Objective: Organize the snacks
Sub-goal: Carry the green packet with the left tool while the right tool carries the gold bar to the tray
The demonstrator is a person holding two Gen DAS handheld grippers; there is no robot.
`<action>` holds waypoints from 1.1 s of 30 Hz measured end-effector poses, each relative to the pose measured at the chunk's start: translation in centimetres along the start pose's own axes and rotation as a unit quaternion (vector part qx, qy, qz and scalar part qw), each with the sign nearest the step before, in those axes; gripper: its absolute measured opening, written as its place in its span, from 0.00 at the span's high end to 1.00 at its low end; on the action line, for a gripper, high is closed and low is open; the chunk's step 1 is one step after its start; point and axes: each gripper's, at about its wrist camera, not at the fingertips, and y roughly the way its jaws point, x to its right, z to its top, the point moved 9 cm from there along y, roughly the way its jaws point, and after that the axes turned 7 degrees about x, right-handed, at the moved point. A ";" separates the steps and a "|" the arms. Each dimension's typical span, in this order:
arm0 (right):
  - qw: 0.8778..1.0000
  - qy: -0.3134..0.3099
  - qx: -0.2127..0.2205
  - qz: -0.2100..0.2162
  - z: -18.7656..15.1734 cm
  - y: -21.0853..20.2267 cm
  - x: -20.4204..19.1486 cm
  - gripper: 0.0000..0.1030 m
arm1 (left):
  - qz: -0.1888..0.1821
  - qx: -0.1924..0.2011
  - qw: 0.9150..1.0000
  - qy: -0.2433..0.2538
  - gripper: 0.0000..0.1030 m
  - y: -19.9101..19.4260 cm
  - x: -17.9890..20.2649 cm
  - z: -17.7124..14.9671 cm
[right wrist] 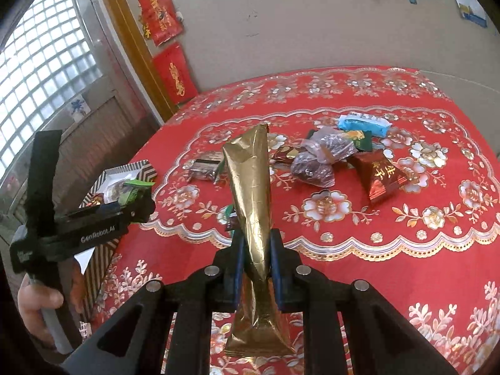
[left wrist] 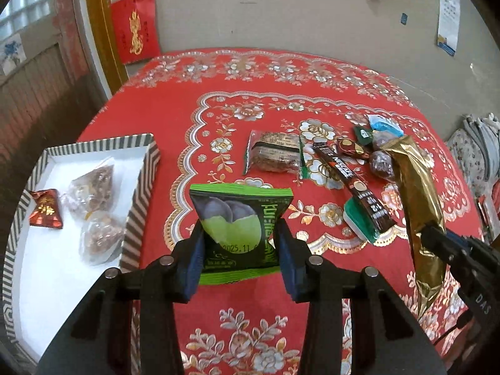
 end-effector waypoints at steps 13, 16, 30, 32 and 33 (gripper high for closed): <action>1.000 -0.007 0.020 -0.022 0.3 -0.5 -2.5 0.85 | -0.002 0.023 1.000 0.017 0.61 -2.6 0.2 -0.9; 1.000 -0.009 0.019 -0.019 0.3 -0.4 -3.3 0.85 | -0.003 0.026 1.000 0.017 0.61 -2.9 0.0 -0.9; 0.999 -0.033 0.015 0.008 1.1 0.9 -8.4 0.85 | 0.008 0.038 0.999 -0.002 0.61 -3.9 -3.5 -0.6; 0.999 -0.035 0.013 0.012 1.2 1.2 -9.2 0.85 | 0.009 0.040 0.999 -0.006 0.61 -4.1 -4.0 -0.6; 0.999 -0.038 0.012 0.013 1.3 1.4 -9.6 0.85 | 0.009 0.040 0.999 -0.008 0.61 -4.2 -4.2 -0.5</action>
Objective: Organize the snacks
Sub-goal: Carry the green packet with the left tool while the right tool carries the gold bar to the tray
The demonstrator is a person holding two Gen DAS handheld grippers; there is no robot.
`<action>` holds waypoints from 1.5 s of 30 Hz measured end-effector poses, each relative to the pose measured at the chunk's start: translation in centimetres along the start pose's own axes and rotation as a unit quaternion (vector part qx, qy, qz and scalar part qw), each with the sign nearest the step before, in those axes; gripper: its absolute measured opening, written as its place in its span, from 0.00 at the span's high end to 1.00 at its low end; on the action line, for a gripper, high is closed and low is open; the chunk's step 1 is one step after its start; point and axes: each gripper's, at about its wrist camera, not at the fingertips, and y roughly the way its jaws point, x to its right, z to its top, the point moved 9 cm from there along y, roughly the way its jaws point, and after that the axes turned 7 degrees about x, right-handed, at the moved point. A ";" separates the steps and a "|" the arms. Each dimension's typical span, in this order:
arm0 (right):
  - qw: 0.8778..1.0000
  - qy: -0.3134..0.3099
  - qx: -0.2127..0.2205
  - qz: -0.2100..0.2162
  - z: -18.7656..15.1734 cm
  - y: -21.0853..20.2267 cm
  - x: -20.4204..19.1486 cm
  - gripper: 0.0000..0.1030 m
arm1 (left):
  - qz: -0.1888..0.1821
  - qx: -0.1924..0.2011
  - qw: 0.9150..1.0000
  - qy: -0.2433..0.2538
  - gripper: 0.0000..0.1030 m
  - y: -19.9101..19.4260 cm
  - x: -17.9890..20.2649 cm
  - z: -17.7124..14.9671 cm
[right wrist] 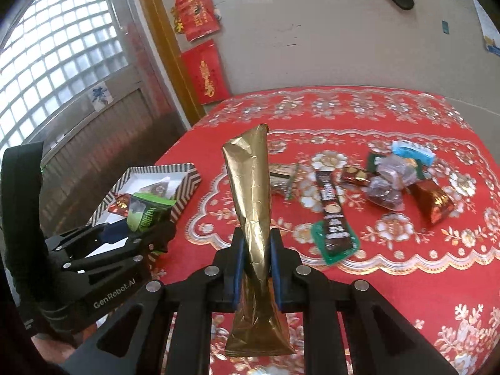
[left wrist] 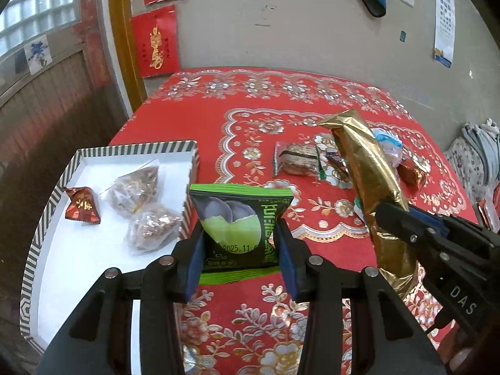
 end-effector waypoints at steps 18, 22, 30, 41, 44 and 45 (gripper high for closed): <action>0.997 -0.049 -0.031 0.056 1.3 4.4 -10.0 0.85 | 0.048 0.008 0.998 -0.044 0.61 -0.7 -8.9 0.7; 0.994 -0.062 -0.043 0.076 1.3 5.6 -12.8 0.85 | 0.064 0.005 0.997 -0.053 0.61 -0.7 -11.4 0.4; 0.988 -0.072 -0.076 0.113 0.5 8.6 -18.2 0.85 | 0.096 -0.009 0.993 -0.075 0.61 -0.2 -16.7 -0.8; 0.980 -0.057 -0.125 0.144 -2.1 12.4 -21.8 0.85 | 0.127 -0.044 0.987 -0.084 0.61 1.3 -21.2 -3.4; 0.979 -0.049 -0.135 0.142 -2.7 13.3 -21.9 0.85 | 0.127 -0.056 0.987 -0.077 0.61 2.0 -21.3 -4.2; 0.979 -0.046 -0.140 0.141 -3.0 13.7 -21.9 0.85 | 0.127 -0.061 0.987 -0.075 0.61 2.2 -21.3 -4.5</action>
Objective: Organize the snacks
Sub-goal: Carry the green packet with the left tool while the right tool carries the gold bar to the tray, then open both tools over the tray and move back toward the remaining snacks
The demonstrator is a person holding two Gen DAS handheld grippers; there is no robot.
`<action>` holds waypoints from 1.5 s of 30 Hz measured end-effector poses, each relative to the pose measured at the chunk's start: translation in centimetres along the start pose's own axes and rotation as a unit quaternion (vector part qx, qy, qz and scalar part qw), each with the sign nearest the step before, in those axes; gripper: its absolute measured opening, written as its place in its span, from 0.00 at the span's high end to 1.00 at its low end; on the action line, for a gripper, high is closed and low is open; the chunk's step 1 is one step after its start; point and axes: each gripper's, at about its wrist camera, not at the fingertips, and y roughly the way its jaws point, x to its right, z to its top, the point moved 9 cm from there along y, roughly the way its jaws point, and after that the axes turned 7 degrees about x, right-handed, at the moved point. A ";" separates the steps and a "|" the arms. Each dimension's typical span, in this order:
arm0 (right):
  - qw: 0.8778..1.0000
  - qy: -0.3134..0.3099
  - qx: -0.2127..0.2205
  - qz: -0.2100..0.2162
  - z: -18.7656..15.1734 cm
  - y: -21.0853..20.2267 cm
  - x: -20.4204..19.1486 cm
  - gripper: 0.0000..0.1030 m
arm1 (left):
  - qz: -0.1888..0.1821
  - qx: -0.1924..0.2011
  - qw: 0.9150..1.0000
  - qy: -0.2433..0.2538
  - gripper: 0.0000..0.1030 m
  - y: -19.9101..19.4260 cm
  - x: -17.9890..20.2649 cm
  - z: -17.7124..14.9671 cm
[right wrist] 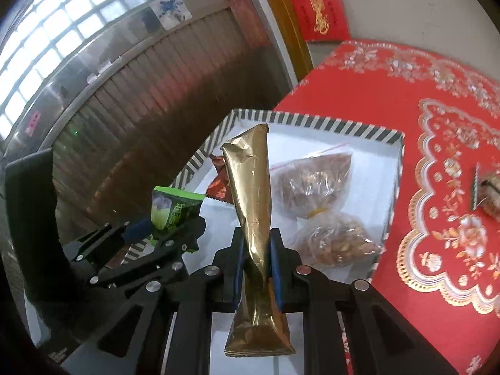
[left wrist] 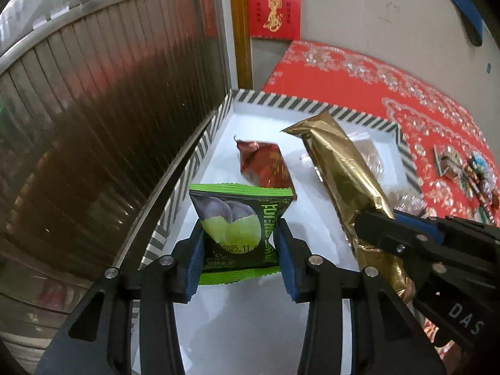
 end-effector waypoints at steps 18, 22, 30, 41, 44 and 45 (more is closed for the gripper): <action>0.999 0.024 -0.018 0.014 -1.9 0.7 0.3 0.72 | -0.001 -0.037 0.999 -0.020 0.41 1.7 -0.4 -1.1; 1.000 0.011 -0.004 0.013 -1.7 -0.9 -0.1 0.58 | 0.006 -0.027 0.999 -0.027 0.41 0.7 -1.0 -0.7; 1.000 -0.001 0.026 0.003 -0.8 -4.3 0.5 0.55 | -0.004 0.012 0.999 -0.034 0.31 -2.1 -0.4 0.7; 0.997 0.031 0.066 -0.040 -1.2 -10.0 6.4 0.47 | -0.046 0.031 0.998 0.011 0.29 -4.4 6.7 1.7; 0.995 0.044 0.074 -0.054 -1.7 -11.8 8.8 0.46 | -0.063 0.029 0.997 0.029 0.29 -4.9 9.7 1.7; 0.994 0.049 0.077 -0.057 -1.9 -12.4 9.6 0.46 | -0.067 0.028 0.997 0.034 0.29 -5.0 10.4 1.6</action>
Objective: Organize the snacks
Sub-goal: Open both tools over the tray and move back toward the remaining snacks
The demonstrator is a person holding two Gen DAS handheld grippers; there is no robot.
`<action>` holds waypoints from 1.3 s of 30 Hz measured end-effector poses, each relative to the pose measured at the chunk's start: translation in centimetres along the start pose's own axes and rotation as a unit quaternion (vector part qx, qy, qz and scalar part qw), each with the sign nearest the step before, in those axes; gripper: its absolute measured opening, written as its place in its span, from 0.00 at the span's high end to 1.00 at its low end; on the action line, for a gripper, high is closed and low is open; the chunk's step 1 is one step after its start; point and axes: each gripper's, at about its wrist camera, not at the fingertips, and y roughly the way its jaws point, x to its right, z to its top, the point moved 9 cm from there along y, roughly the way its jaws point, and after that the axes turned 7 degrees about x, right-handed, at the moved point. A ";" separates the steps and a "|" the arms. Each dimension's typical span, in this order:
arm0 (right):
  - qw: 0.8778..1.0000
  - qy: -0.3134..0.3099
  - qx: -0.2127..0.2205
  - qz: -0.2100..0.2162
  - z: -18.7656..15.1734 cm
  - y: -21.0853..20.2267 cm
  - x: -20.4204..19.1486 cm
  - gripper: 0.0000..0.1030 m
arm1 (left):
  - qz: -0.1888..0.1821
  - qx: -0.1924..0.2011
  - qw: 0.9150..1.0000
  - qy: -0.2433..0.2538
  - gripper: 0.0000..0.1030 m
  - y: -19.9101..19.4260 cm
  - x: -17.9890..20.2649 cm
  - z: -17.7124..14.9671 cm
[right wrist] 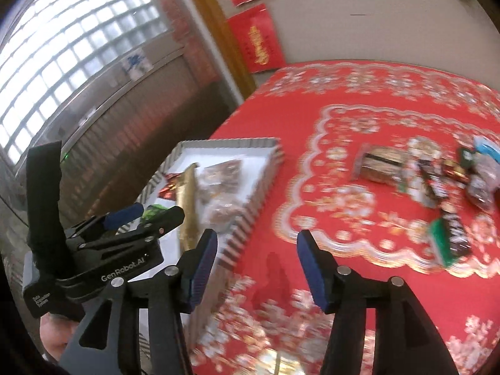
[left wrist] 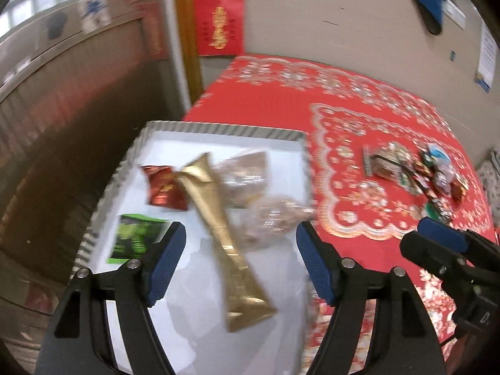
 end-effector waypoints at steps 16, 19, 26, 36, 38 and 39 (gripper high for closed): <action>0.992 0.067 0.035 -0.100 -0.8 -8.4 15.1 0.36 | -0.078 -0.041 0.995 0.038 0.29 1.1 12.4 1.3; 0.991 0.074 0.034 -0.102 -1.0 -8.6 16.1 0.35 | -0.082 -0.048 0.995 0.042 0.29 1.5 13.9 1.5; 0.991 0.081 0.029 -0.102 -1.1 -8.3 17.6 0.35 | -0.086 -0.067 0.993 0.039 0.29 3.2 16.1 2.2; 0.993 0.064 0.002 -0.096 0.3 -5.1 18.1 0.35 | -0.075 -0.097 0.992 0.036 0.29 6.9 17.5 4.4; 0.994 0.057 -0.003 -0.096 0.7 -4.5 18.0 0.35 | -0.090 -0.100 0.990 0.033 0.29 7.5 18.0 4.8; 0.994 0.056 -0.005 -0.095 0.8 -4.2 18.0 0.35 | -0.095 -0.104 0.990 0.032 0.29 7.9 18.3 5.0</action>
